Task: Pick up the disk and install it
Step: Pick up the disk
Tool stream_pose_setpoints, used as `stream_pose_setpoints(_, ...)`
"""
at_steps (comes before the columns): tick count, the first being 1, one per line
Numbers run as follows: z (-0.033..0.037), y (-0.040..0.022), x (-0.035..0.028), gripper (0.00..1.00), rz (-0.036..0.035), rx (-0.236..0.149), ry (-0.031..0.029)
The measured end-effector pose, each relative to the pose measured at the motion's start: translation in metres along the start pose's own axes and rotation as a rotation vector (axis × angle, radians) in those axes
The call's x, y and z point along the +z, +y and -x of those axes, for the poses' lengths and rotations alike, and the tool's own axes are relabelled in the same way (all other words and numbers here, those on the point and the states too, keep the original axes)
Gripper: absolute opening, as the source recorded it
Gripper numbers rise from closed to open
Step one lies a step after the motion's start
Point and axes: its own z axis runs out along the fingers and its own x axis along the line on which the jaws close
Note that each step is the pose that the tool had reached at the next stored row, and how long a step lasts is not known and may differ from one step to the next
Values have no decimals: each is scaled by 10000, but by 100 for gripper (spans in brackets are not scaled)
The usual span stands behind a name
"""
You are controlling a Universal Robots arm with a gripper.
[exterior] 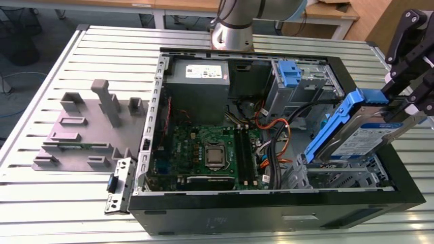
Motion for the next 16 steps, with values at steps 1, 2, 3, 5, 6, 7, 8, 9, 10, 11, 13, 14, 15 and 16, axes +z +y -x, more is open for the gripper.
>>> stream_pose_setpoints(1, 0, 0, 8, 35, 0, 0, -3)
stream_pose_setpoints(2, 0, -1, 17, 35, 0, 4, -2)
stream_pose_setpoints(3, -1, -1, 22, 35, 0, 16, -2)
stream_pose_setpoints(5, -1, -1, 24, 35, -1, 34, 0)
stream_pose_setpoints(6, -1, -2, 28, 35, -1, 40, -2)
stream_pose_setpoints(7, -1, -3, 31, 35, -1, 44, -3)
stream_pose_setpoints(8, -1, -4, 33, 35, -1, 46, -3)
stream_pose_setpoints(9, -1, -6, 37, 35, -2, 55, -3)
stream_pose_setpoints(10, -1, -8, 39, 35, -2, 69, -3)
stream_pose_setpoints(11, -1, -8, 39, 35, -2, 74, -2)
stream_pose_setpoints(13, -1, -8, 40, 35, -2, 75, -3)
stream_pose_setpoints(14, -1, -8, 47, 35, -2, 75, -6)
stream_pose_setpoints(15, -1, -9, 53, 35, -2, 75, -6)
stream_pose_setpoints(16, -1, -9, 53, 35, -2, 76, -5)
